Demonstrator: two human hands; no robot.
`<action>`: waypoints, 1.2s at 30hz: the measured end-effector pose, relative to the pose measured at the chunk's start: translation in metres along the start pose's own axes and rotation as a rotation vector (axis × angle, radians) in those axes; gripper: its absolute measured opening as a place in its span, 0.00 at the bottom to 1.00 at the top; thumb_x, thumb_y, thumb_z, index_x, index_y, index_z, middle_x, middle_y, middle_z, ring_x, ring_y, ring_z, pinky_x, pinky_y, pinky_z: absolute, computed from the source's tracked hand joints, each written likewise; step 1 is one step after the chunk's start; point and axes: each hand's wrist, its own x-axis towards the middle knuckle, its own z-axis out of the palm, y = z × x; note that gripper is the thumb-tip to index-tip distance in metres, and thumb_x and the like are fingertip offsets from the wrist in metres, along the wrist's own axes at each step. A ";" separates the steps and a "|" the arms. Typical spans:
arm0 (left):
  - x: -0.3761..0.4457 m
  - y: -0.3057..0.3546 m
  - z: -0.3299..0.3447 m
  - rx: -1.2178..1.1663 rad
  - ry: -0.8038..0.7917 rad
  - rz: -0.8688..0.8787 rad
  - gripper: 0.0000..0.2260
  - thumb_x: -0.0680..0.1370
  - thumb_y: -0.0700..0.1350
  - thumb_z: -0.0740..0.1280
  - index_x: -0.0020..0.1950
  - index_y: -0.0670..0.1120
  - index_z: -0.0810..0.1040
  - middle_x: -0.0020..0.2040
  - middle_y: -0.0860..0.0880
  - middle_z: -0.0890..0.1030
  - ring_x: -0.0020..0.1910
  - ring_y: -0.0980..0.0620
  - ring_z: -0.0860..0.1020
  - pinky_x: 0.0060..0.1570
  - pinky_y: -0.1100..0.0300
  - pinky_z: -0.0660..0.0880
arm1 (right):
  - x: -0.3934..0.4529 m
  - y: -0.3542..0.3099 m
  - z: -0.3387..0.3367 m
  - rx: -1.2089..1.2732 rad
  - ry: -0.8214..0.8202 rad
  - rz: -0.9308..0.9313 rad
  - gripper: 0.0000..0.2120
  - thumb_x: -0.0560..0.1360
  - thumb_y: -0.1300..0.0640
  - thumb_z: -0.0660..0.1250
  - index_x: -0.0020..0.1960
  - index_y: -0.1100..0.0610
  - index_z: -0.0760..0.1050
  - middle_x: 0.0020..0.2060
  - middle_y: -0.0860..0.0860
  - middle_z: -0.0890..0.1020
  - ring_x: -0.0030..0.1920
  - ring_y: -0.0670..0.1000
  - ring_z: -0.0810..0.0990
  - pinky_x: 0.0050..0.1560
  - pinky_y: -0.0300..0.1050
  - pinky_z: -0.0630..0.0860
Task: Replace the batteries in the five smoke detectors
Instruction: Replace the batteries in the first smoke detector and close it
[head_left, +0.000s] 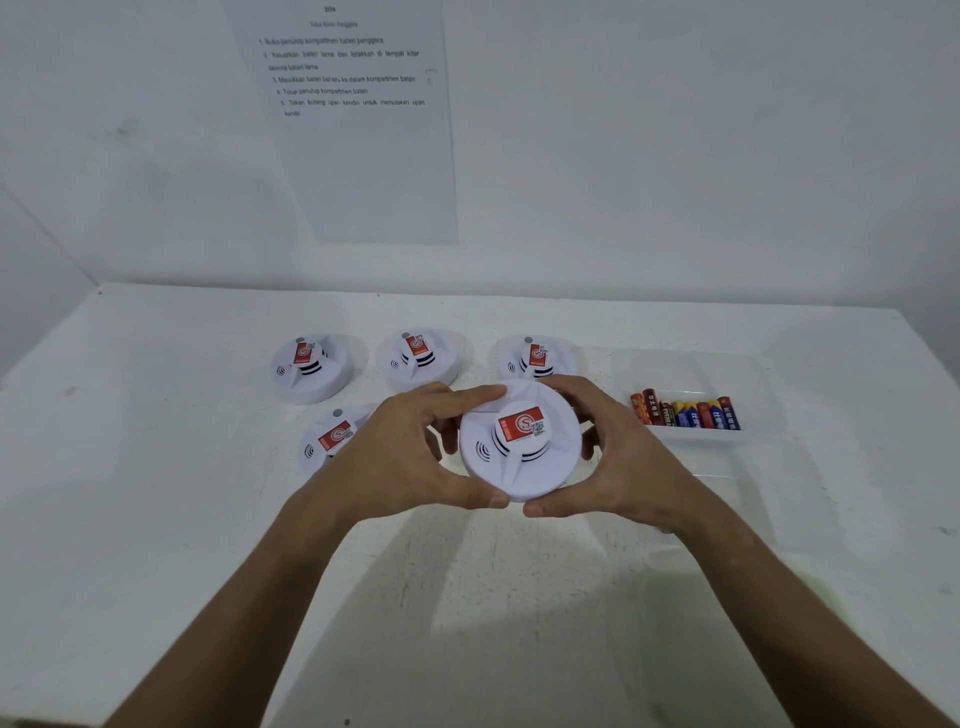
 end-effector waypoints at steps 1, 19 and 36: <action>0.000 0.000 0.000 -0.003 0.003 -0.001 0.38 0.60 0.58 0.79 0.68 0.63 0.70 0.53 0.58 0.79 0.46 0.54 0.76 0.41 0.65 0.77 | 0.000 0.000 0.000 0.001 0.000 0.002 0.45 0.58 0.55 0.86 0.68 0.41 0.67 0.59 0.35 0.78 0.57 0.44 0.77 0.47 0.32 0.76; -0.005 0.005 0.004 -0.062 0.016 0.007 0.38 0.60 0.60 0.78 0.68 0.67 0.67 0.55 0.59 0.76 0.49 0.54 0.78 0.42 0.64 0.79 | 0.000 -0.005 -0.001 0.015 -0.016 0.024 0.48 0.57 0.53 0.86 0.72 0.41 0.66 0.65 0.35 0.76 0.62 0.46 0.77 0.54 0.45 0.80; -0.009 0.002 0.006 -0.069 0.049 0.002 0.38 0.61 0.56 0.79 0.67 0.67 0.66 0.56 0.58 0.77 0.49 0.55 0.78 0.41 0.66 0.78 | 0.002 -0.008 0.004 0.039 -0.025 0.029 0.46 0.58 0.55 0.85 0.68 0.37 0.66 0.62 0.32 0.76 0.60 0.42 0.76 0.48 0.32 0.76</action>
